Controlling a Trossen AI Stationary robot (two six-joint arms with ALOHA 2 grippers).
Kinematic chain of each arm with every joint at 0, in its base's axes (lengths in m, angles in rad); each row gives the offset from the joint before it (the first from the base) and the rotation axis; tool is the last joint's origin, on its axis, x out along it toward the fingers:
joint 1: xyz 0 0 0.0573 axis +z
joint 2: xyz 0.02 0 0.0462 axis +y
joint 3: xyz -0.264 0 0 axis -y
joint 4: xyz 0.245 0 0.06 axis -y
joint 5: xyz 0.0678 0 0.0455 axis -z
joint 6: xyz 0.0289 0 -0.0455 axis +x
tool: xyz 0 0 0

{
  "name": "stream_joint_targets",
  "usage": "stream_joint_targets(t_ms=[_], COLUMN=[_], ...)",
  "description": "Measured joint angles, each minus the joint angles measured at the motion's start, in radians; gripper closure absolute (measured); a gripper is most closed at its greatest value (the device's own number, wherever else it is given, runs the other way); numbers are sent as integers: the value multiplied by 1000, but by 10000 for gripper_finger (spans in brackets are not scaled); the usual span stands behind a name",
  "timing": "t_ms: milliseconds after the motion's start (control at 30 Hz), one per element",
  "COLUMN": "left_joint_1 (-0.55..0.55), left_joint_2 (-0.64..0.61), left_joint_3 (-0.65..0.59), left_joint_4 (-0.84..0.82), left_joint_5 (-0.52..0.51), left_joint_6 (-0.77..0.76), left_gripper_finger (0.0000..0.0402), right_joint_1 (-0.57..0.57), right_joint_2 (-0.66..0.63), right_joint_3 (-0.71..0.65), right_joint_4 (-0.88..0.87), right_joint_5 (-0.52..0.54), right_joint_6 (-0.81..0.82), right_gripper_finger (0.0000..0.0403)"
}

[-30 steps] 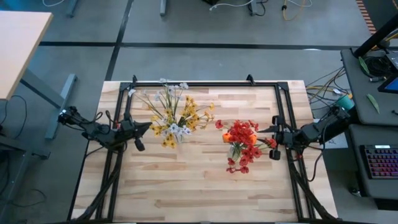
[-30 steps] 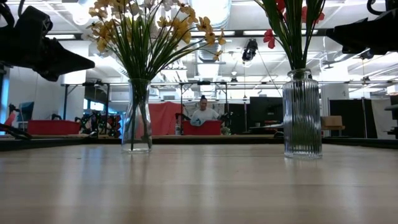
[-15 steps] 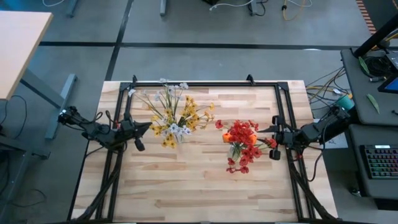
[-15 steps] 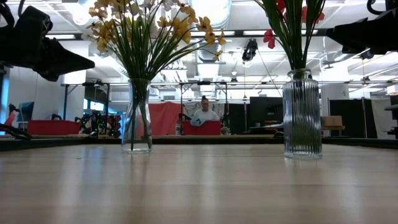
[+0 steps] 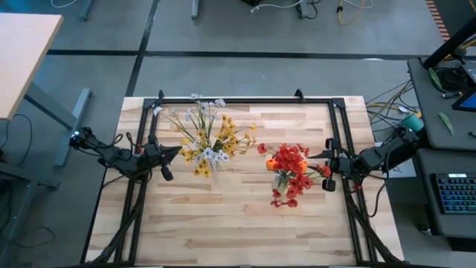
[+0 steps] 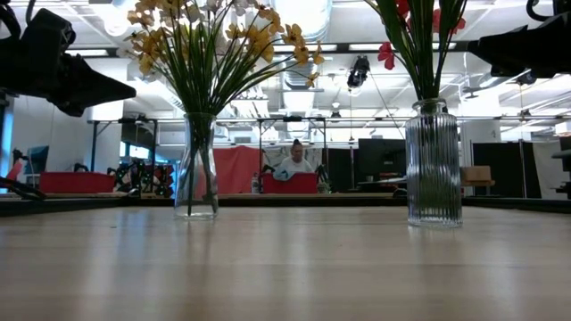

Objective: Sort flowers into vase by color
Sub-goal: Return to Home Position

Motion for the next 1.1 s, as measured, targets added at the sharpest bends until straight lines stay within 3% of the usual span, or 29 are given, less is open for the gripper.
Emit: stream_joint_targets(t_ms=[1100], left_joint_1=[0], left_joint_2=[0], left_joint_3=[0], left_joint_4=[0], left_joint_5=[0], left_joint_6=[0], left_gripper_finger=[402], right_joint_1=[0], right_joint_2=[0], right_joint_3=[0], right_joint_4=[0], right_joint_5=[0], right_joint_6=[0], right_gripper_finger=[280])
